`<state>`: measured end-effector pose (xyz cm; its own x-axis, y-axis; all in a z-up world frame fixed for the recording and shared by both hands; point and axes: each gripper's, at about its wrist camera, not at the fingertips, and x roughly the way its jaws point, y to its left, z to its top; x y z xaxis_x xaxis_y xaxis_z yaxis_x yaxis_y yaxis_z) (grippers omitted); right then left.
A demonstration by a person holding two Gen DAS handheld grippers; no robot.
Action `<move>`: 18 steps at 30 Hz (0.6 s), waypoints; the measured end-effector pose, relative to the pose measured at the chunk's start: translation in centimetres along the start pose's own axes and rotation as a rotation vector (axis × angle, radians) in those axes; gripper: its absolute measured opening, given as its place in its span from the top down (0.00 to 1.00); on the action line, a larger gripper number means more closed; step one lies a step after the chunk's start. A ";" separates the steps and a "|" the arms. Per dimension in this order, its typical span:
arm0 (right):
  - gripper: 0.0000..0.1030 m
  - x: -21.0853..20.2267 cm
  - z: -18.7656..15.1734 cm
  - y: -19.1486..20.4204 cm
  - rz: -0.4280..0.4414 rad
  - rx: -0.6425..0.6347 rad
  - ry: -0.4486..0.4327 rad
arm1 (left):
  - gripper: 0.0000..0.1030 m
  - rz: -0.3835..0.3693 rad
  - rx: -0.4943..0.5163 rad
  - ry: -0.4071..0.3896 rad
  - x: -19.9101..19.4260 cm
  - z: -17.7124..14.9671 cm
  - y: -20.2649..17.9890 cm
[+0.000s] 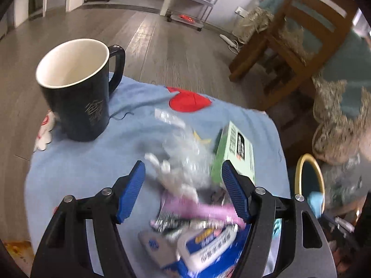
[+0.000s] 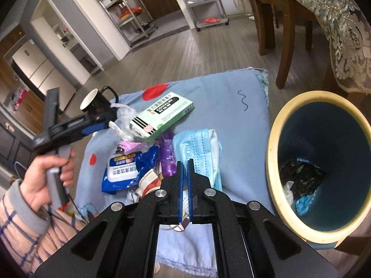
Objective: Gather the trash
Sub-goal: 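Grasp a blue mask with the right tool while the left tool grasps clear plastic, then drop the mask into the bin with the right tool while the left tool carries clear plastic there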
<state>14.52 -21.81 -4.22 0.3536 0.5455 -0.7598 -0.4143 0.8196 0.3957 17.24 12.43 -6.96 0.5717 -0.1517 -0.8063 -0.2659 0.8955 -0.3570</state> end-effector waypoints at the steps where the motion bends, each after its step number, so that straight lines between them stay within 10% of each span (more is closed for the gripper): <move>1: 0.96 -0.2 0.0 -0.1 0.000 0.000 -0.003 | 0.35 -0.001 -0.010 -0.005 0.5 0.6 0.2; 9: 0.96 -0.4 -0.3 -0.8 -0.009 0.014 -0.004 | 0.35 -0.012 0.041 0.075 4.0 3.3 -0.1; 14: 0.96 -0.4 -0.1 -1.4 -0.011 0.031 -0.010 | 0.84 0.050 0.136 0.142 5.3 2.6 -1.2; 18: 0.96 -0.6 0.1 -1.4 -0.002 0.034 -0.023 | 0.90 0.065 0.142 0.101 3.3 2.3 -1.5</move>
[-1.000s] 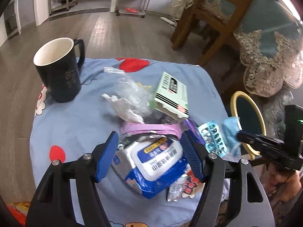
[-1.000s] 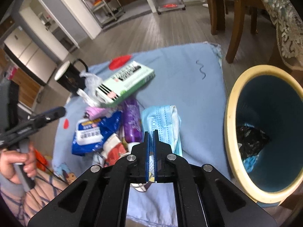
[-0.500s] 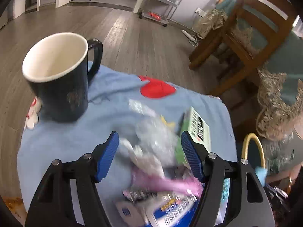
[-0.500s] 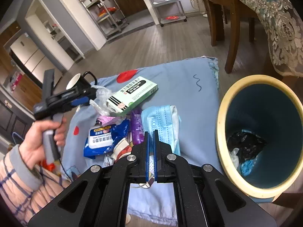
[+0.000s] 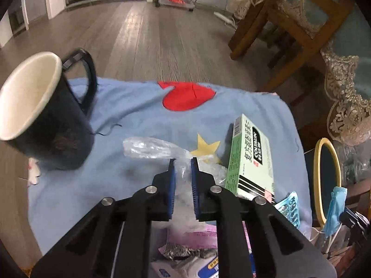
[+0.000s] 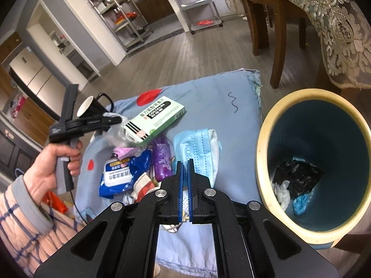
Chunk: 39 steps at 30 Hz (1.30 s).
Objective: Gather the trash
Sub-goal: 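Drop the mask into the bin with the right tool while the left tool carries clear plastic there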
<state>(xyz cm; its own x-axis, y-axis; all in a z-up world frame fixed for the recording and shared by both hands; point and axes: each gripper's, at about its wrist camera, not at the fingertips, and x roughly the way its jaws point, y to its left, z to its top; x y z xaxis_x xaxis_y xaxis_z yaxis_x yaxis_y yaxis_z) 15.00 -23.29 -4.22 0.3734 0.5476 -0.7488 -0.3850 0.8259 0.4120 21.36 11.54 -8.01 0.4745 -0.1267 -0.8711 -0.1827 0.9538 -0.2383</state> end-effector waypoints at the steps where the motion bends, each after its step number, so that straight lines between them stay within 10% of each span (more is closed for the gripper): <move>1: 0.96 -0.1 0.0 0.0 0.002 0.000 -0.004 | 0.90 0.000 -0.004 -0.014 -0.6 0.0 0.1; 15: 0.96 -4.1 0.2 -1.4 0.010 0.039 -0.105 | 0.91 -0.058 0.031 -0.245 -12.4 -0.5 -3.5; 39: 0.96 -9.7 -1.5 -8.7 -0.169 0.209 -0.228 | 0.91 -0.291 0.154 -0.281 -13.7 -2.5 -16.3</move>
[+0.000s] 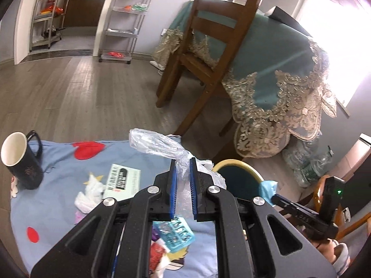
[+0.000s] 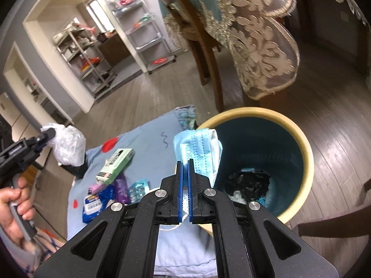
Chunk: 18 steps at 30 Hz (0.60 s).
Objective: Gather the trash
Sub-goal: 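Drop the mask into the bin with the right tool while the left tool carries clear plastic there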
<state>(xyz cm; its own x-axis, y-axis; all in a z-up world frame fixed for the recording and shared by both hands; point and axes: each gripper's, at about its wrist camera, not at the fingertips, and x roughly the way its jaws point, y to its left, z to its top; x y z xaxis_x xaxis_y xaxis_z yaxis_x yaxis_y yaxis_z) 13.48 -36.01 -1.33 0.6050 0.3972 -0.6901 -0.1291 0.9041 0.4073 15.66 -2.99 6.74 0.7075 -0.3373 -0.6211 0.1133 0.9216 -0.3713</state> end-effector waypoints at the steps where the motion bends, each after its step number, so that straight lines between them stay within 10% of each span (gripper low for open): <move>1: 0.96 0.0 0.0 -0.1 -0.007 0.006 0.001 | 0.91 -0.007 0.003 0.002 0.2 0.0 -0.4; 11: 0.93 1.5 -0.2 -2.0 -0.086 0.046 0.049 | 0.91 -0.074 0.038 0.063 4.2 -0.7 -5.0; 15: 0.50 2.1 -0.4 -3.2 -0.143 0.098 0.060 | 0.91 -0.087 0.045 0.097 6.1 -1.4 -6.3; 18: 0.49 1.4 -0.2 -3.7 -0.145 0.130 0.031 | 0.91 -0.088 0.041 0.130 8.1 -2.0 -7.0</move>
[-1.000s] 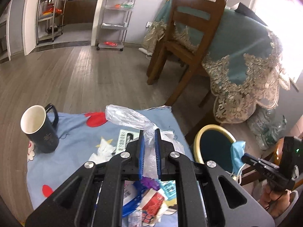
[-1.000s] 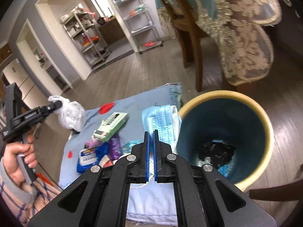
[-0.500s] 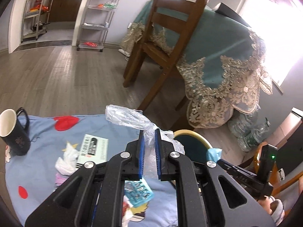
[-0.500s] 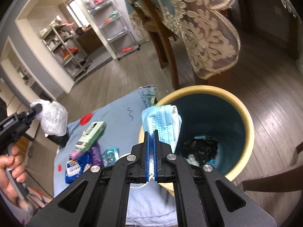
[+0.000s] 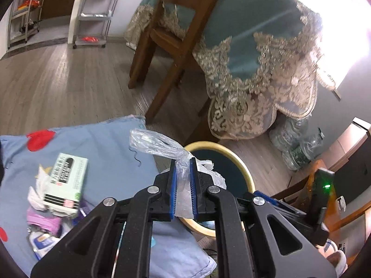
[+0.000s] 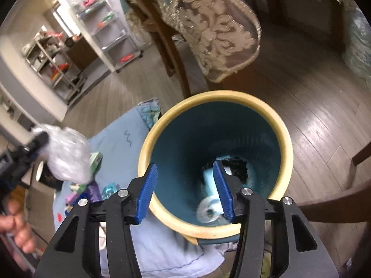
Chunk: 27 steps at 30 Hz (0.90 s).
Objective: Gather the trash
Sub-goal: 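Drop the mask into the bin with the right tool while the left tool carries clear plastic there, then move both open tools from the bin back over the cushion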
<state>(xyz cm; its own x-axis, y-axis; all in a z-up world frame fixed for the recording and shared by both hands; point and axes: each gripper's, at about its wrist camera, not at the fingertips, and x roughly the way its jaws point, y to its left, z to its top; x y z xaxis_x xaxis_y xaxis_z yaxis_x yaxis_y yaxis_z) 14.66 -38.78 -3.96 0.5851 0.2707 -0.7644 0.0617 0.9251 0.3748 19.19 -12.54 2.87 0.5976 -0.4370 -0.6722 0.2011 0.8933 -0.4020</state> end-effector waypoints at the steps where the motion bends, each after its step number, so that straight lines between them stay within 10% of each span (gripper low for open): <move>1: 0.48 -0.2 0.1 -0.1 0.000 0.004 -0.011 | 0.91 -0.003 -0.002 0.011 0.7 -0.1 -0.1; 10: 0.46 -3.4 1.3 -2.0 0.024 0.112 -0.155 | 0.90 -0.075 0.010 0.118 7.7 -1.8 -3.3; 16: 0.46 -3.4 1.5 -2.6 0.033 0.141 -0.166 | 0.50 -0.081 0.021 0.145 9.7 -2.7 -4.3; 27: 0.40 -2.5 1.4 0.0 0.070 0.081 -0.140 | 0.32 -0.026 -0.003 0.115 5.3 -2.1 -0.3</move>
<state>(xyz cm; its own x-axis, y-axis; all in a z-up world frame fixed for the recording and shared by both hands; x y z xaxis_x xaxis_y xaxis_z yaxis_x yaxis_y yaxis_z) 14.30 -39.81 -1.31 0.6967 0.2890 -0.6565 0.0781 0.8792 0.4700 20.65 -15.33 -1.92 0.4995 -0.4690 -0.7283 0.2127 0.8814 -0.4217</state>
